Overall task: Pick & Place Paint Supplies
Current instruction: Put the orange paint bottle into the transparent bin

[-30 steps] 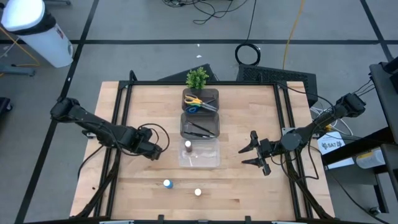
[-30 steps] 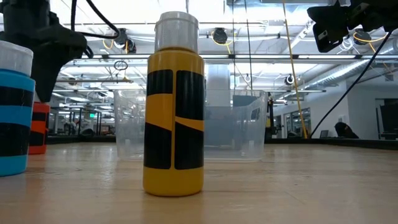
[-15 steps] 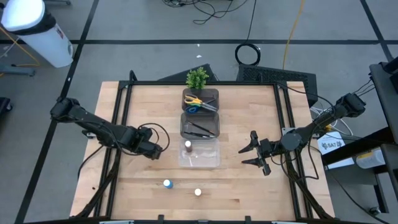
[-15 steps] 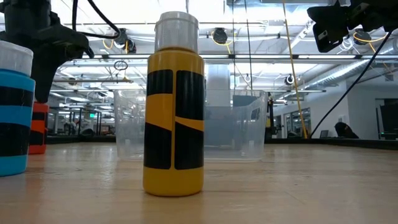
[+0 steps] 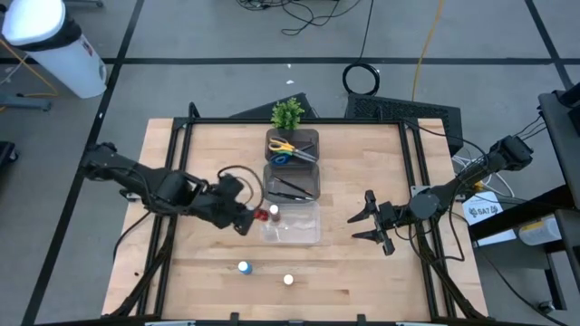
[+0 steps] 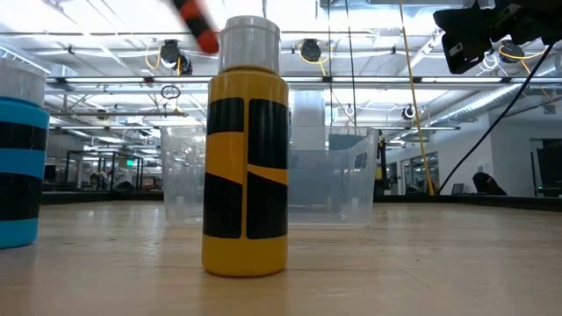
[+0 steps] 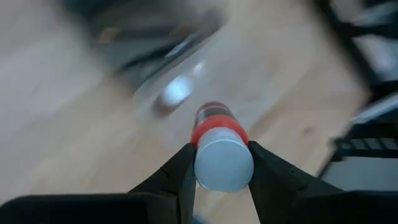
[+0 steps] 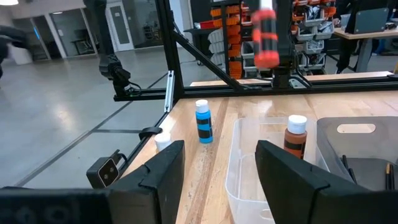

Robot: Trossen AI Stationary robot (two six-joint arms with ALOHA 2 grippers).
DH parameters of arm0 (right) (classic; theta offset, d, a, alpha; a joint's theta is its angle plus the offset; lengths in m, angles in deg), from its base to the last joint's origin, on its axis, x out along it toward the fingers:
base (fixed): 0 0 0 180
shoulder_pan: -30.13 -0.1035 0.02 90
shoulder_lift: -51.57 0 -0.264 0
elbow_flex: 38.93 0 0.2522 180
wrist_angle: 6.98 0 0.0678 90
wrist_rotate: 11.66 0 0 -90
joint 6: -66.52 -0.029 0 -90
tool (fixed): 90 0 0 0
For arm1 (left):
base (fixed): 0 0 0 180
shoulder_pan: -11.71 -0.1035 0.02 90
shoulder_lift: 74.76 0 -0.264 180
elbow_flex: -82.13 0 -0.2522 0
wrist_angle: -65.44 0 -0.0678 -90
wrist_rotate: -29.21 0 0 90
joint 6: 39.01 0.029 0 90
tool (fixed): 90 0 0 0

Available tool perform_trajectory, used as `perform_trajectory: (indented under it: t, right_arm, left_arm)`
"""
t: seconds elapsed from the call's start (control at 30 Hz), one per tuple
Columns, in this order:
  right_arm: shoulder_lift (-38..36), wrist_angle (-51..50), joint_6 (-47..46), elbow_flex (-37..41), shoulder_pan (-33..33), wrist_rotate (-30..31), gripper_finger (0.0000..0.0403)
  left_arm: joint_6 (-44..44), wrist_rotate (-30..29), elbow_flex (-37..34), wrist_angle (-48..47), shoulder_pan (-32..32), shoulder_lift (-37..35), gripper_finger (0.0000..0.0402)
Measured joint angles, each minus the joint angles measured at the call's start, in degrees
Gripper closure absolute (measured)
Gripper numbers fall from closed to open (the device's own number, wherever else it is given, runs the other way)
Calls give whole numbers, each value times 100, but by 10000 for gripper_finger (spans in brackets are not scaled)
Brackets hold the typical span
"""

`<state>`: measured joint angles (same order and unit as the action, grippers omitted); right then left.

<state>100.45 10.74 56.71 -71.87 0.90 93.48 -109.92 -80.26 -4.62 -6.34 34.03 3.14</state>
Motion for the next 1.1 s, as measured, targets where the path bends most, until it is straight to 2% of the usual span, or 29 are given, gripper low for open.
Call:
perform_trajectory:
  t: [0.17,0.3,0.4,0.5,0.63,0.73,1.1]
  right_arm:
    - [0,-2,0,0,0,3,220]
    - [-1,1,0,0,0,3,220]
    - [0,-1,0,0,0,3,220]
    - [0,1,0,0,0,4,220]
    - [0,-1,0,0,0,3,220]
    - [0,0,0,0,0,3,220]
    - [0,-6,0,2,0,-2,220]
  left_arm:
    - [1429,-6,1512,172,-214,1008,277]
    - [2367,416,2795,-76,-510,2064,277]
    - [2880,762,3685,-560,-763,2860,277]
    - [3061,852,4342,-1179,-1034,3524,277]
    - [3128,906,4627,-1562,-1312,4066,277]
    - [3161,1055,4588,-1534,-1420,4308,277]
    - [3177,1003,4572,-1383,-1490,4946,277]
